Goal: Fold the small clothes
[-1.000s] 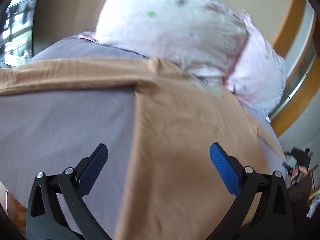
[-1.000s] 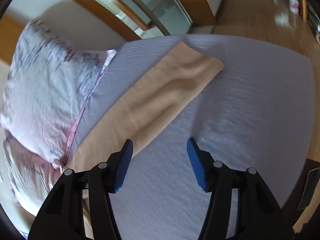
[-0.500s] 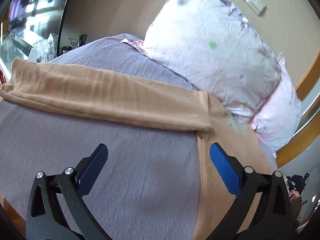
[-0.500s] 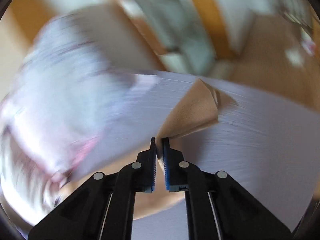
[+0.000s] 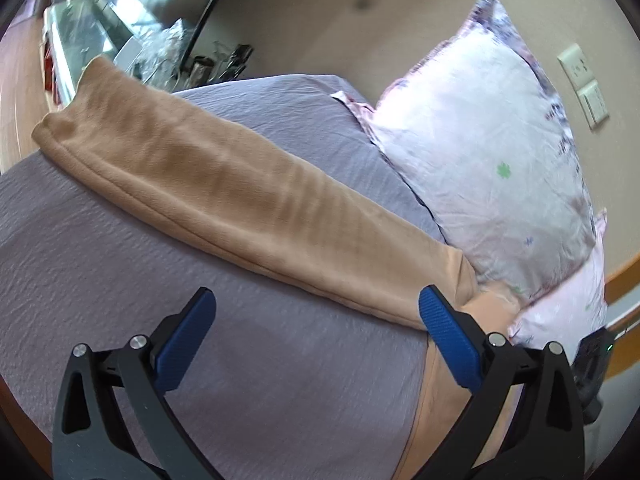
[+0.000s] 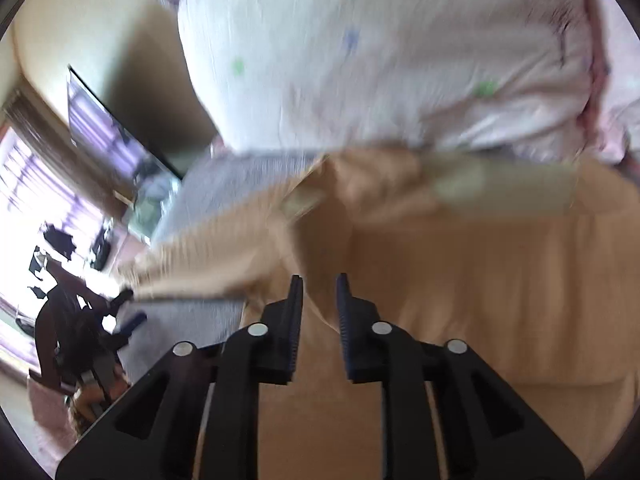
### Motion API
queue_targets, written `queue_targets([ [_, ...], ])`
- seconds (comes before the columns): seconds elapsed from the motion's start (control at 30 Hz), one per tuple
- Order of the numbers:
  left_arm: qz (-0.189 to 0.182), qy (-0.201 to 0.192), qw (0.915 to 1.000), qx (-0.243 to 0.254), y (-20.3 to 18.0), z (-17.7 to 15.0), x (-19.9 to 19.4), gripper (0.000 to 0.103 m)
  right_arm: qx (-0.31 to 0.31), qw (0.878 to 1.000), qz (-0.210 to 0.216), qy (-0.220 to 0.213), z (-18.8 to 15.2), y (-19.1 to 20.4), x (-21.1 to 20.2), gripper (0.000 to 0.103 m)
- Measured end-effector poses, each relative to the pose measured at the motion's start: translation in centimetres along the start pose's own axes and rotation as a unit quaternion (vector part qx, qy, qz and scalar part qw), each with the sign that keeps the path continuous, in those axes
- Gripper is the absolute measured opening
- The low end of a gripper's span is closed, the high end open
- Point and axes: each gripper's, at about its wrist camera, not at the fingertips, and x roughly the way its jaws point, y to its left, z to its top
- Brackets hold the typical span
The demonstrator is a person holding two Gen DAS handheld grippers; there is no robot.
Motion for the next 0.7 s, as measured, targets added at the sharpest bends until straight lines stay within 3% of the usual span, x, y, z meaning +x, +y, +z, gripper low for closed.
queue_targets([
  [0.03,0.002,0.003,0.9999,-0.012,0.5,0.4,0.2,0.100,-0.001,1.000,0.007,-0.008,-0.2,0.0,-0.2,0.029],
  [0.1,0.001,0.001,0.9995,-0.031,1.2,1.0,0.4,0.096,0.001,0.999,-0.010,-0.040,-0.1,-1.0,-1.7,0.072],
  [0.17,0.002,-0.002,0.9988,-0.049,1.8,1.7,0.5,0.090,0.013,0.997,-0.021,-0.071,-0.7,-2.6,-3.9,0.082],
  [0.27,-0.002,-0.010,0.9962,-0.086,3.0,2.4,0.4,0.080,0.031,0.996,-0.021,-0.081,-1.7,-5.1,-6.1,0.082],
  [0.33,0.000,-0.019,0.9931,-0.116,4.0,2.7,0.2,0.066,0.041,0.996,-0.017,-0.080,-2.9,-6.2,-7.2,0.082],
  [0.47,0.021,-0.028,0.9854,-0.166,6.2,2.8,0.3,0.013,0.046,0.996,0.007,-0.073,-4.2,-6.4,-7.4,0.082],
  [0.57,0.009,-0.028,0.9807,-0.193,7.4,2.8,0.3,0.007,0.040,0.996,0.025,-0.076,-5.0,-5.6,-7.7,0.082],
  [0.7,0.039,-0.062,0.9894,-0.125,3.3,3.6,-0.4,0.005,0.045,0.994,0.040,-0.094,-5.5,-6.3,-9.7,0.083],
])
